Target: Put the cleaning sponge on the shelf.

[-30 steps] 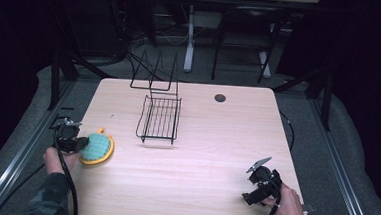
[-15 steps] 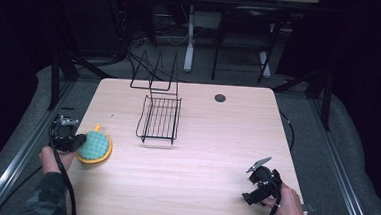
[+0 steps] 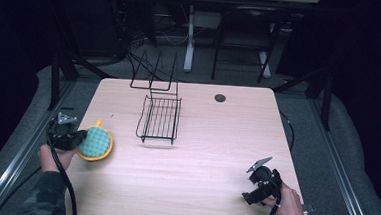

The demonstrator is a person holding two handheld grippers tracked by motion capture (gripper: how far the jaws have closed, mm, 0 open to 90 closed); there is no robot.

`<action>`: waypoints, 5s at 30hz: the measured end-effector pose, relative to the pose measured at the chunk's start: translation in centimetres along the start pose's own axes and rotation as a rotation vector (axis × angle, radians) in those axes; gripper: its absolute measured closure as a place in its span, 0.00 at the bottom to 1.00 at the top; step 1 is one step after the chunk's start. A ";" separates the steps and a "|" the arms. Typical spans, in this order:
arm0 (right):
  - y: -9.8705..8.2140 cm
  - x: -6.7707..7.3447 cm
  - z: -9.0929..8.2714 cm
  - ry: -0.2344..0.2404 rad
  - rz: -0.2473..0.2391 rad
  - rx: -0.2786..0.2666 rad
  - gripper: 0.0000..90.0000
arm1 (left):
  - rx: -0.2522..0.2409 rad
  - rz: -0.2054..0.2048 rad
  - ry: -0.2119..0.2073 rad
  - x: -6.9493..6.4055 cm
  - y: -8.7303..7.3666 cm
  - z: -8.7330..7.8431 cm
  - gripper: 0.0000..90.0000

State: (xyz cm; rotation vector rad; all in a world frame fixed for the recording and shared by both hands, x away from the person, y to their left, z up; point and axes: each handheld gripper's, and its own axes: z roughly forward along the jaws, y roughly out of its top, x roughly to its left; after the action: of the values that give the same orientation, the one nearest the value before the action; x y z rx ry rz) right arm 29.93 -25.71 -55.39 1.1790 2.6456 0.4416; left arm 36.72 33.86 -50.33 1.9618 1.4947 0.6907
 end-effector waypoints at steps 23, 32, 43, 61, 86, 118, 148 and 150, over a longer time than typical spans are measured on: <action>0.0 0.0 0.0 0.011 0.010 -0.001 0.09 | -0.071 -0.002 -0.046 -1.0 1.1 -1.8 0.97; 0.0 0.0 0.0 0.003 0.014 -0.011 0.06 | -0.104 -0.009 -0.056 -1.1 1.6 -2.6 0.97; 0.0 0.0 -0.1 -0.007 0.009 -0.012 0.06 | -0.138 -0.022 -0.074 -1.3 2.3 -3.4 0.97; 0.0 0.0 -0.1 -0.007 0.012 -0.012 0.06 | -0.190 -0.032 -0.126 -2.2 3.5 -4.2 0.97; 0.0 0.0 0.0 -0.004 0.008 -0.008 0.06 | -0.215 -0.010 -0.165 -3.8 4.8 -3.9 0.97; -0.1 0.0 0.0 -0.010 0.008 -0.014 0.06 | -0.233 0.037 -0.209 -6.8 7.0 -2.6 0.97; -0.1 0.0 -0.1 -0.011 0.005 -0.012 0.06 | -0.259 0.055 -0.214 -9.5 8.4 -0.3 0.97; -0.1 0.0 -0.1 -0.010 0.005 -0.011 0.06 | -0.254 0.059 -0.216 -9.6 8.5 -0.2 0.97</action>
State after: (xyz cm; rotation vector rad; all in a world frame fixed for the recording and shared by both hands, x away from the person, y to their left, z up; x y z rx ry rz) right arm 29.85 -25.81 -55.38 1.1824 2.6290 0.4499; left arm 39.95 22.75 -44.77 1.8277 1.1645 0.6371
